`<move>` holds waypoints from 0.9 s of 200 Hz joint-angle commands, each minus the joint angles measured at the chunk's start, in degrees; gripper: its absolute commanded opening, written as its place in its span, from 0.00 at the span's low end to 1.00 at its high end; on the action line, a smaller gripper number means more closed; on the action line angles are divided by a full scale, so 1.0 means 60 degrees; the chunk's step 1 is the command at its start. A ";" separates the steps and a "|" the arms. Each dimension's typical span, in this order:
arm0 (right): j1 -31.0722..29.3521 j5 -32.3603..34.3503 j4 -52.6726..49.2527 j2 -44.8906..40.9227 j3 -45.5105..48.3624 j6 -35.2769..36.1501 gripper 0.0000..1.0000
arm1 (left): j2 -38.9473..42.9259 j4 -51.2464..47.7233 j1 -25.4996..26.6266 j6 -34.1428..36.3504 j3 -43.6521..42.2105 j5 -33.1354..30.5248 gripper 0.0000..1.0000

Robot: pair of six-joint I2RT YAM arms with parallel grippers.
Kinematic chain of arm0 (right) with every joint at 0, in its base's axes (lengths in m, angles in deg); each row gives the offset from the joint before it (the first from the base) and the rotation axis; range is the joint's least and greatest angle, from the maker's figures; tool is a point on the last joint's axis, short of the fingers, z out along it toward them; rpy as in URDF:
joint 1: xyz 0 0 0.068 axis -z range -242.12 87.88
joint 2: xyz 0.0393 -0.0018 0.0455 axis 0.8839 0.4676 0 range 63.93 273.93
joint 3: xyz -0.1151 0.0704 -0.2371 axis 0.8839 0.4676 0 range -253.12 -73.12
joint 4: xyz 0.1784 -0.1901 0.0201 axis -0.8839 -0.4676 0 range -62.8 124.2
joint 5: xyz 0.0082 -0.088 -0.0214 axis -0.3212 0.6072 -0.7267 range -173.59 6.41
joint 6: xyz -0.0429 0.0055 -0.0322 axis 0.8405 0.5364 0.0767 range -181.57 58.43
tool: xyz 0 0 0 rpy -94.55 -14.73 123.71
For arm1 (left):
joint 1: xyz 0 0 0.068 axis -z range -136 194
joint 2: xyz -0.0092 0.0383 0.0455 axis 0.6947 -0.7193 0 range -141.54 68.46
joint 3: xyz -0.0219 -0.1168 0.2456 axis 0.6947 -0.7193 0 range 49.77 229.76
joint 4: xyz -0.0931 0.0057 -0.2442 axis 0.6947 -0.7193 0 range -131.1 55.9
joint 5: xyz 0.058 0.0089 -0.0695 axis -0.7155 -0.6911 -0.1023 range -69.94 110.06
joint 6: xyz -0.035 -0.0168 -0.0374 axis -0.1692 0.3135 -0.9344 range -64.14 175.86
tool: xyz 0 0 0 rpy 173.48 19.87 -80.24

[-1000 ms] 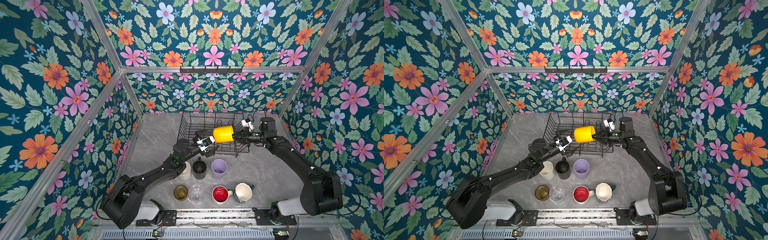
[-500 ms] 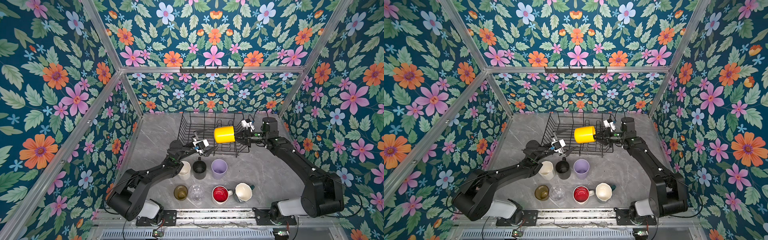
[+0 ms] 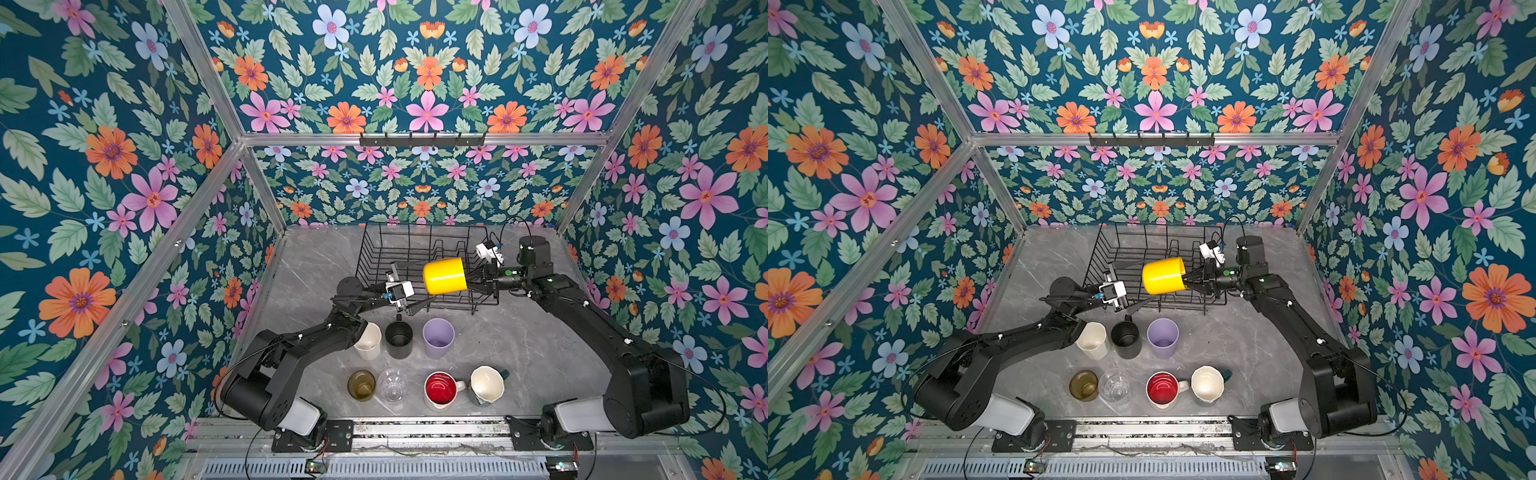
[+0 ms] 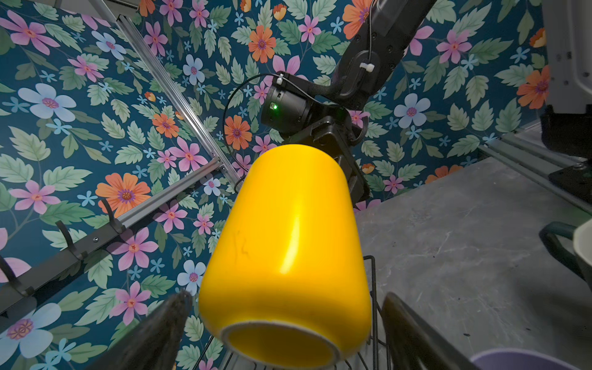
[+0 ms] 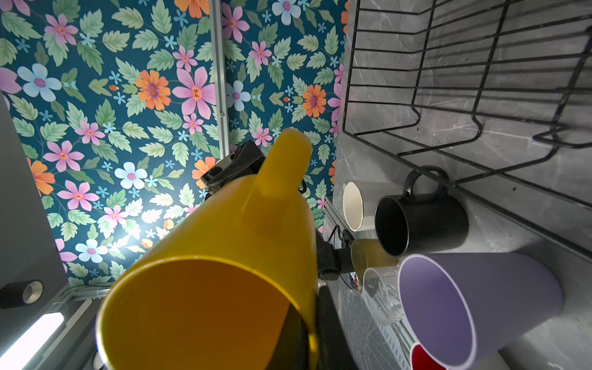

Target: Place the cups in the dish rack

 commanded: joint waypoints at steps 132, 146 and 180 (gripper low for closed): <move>-0.0856 -0.0501 0.1871 0.0793 -0.0110 -0.0965 0.00 | -0.0344 0.0809 -0.0155 -0.0963 0.0285 0.1308 0.86; -0.0918 -0.0522 0.1950 0.0837 -0.0103 -0.1026 0.00 | -0.0388 0.0884 -0.0169 -0.1010 0.0299 0.1361 0.86; -0.1025 -0.0523 0.1972 0.0910 -0.0139 -0.1033 0.00 | -0.0436 0.0910 -0.0168 -0.1080 0.0355 0.1463 0.86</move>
